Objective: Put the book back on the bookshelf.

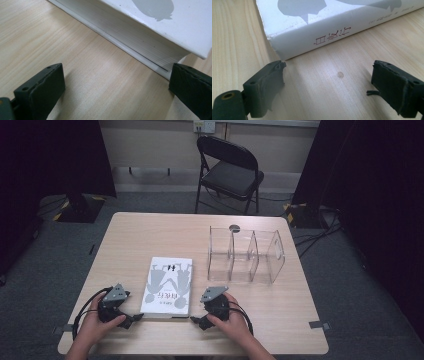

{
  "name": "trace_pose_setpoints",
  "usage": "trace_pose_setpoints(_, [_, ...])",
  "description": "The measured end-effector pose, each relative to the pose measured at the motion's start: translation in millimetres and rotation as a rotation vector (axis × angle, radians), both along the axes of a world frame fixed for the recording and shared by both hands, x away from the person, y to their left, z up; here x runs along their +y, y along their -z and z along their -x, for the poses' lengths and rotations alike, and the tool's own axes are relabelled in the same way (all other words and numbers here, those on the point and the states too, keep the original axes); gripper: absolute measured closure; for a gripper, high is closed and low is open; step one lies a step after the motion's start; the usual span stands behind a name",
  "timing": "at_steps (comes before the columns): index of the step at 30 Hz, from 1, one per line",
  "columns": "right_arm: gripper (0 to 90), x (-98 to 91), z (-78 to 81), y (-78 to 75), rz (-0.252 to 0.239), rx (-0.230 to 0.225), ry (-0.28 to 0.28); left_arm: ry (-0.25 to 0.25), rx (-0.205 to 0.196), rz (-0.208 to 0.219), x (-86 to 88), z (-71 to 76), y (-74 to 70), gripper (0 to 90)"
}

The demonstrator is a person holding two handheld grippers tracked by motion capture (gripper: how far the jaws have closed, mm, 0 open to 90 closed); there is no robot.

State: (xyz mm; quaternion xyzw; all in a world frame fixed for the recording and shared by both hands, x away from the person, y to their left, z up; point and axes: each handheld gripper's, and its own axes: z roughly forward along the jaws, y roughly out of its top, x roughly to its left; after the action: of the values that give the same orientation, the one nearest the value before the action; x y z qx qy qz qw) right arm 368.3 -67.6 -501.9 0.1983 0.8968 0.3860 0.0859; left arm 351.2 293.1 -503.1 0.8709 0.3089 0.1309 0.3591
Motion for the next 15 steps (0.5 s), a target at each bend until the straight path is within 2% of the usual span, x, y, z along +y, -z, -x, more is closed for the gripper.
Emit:
trace_pose_setpoints(1, [9.5, 0.0, 0.0, 0.1, -0.001, -0.001, 0.001, -0.010, 0.010, 0.014, -1.0, 0.6, 0.5, 0.0])
trace_pose_setpoints(3, [9.5, 0.1, 0.1, 0.0, 0.000, 0.000, 0.001, -0.011, 0.009, 0.007, -0.8, 1.2, 0.3, 0.0])
trace_pose_setpoints(6, [9.5, 0.2, 0.0, 0.1, -0.001, -0.001, 0.001, 0.002, -0.004, 0.017, -1.2, 3.2, 0.2, 0.0])
trace_pose_setpoints(7, [9.4, 0.4, 0.0, 0.2, -0.003, -0.001, 0.001, 0.009, 0.015, 0.019, -1.7, 4.9, 0.4, 0.0])
trace_pose_setpoints(9, [9.2, 1.3, -0.9, 0.0, -0.001, 0.001, 0.000, 0.020, 0.006, 0.024, -2.2, 7.6, 0.3, 0.0])
trace_pose_setpoints(10, [9.2, 1.8, -1.1, 0.1, -0.002, 0.001, 0.002, 0.016, 0.016, 0.037, -3.8, 10.7, 0.8, 0.0])
trace_pose_setpoints(11, [9.2, 2.1, -1.3, 0.1, -0.001, 0.002, 0.003, 0.032, 0.012, 0.012, -3.1, 10.6, -0.9, 0.0])
trace_pose_setpoints(12, [9.2, 2.4, -1.7, 0.3, -0.005, 0.000, 0.000, 0.036, 0.017, 0.017, -3.7, 11.2, -1.2, 0.1])
trace_pose_setpoints(14, [9.2, 2.5, -1.8, 0.3, -0.005, 0.000, 0.002, 0.037, 0.024, 0.027, -3.9, 11.8, -3.2, 3.6])
trace_pose_setpoints(15, [9.2, 2.5, -1.8, 0.3, -0.005, 0.000, 0.002, 0.037, 0.024, 0.027, -3.9, 11.8, -3.2, 8.1])
